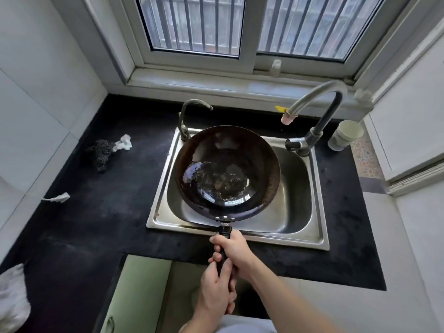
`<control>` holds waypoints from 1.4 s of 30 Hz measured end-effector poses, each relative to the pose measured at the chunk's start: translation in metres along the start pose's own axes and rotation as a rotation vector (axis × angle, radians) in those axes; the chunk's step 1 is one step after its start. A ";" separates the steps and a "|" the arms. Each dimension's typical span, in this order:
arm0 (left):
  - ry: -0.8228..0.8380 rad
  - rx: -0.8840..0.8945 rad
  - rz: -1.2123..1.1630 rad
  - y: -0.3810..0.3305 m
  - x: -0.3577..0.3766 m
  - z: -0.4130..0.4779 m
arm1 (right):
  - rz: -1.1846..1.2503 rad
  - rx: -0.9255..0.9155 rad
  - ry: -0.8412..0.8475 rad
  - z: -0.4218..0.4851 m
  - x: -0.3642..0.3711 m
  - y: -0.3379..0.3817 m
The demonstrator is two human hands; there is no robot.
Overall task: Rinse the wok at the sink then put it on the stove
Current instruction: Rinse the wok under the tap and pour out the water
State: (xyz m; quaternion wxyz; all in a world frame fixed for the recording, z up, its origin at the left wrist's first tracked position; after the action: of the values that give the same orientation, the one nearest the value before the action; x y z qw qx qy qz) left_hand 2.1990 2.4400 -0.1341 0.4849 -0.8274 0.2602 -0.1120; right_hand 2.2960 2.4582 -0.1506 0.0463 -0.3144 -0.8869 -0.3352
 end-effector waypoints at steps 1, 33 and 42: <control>0.006 0.011 0.006 -0.003 0.002 0.001 | 0.003 -0.006 0.000 0.000 -0.003 0.002; -0.006 0.077 0.033 -0.013 0.009 -0.008 | 0.002 0.016 0.019 -0.002 -0.010 -0.001; -0.203 0.153 0.088 -0.016 0.013 -0.014 | -0.086 0.043 0.121 -0.013 0.000 0.015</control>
State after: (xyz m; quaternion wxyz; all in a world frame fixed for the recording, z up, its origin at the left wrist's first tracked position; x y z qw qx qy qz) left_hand 2.2086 2.4286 -0.1141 0.5749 -0.7829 0.2364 -0.0259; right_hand 2.3030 2.4592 -0.1319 0.0919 -0.2541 -0.9022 -0.3362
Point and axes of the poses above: each hand's wrist, its own z-axis towards the middle knuckle, its own x-axis out of the palm, y = z × x, the point moved 8 cm from there along z, towards the middle knuckle, and after that the axes turned 9 degrees about x, right-handed, at the moved point
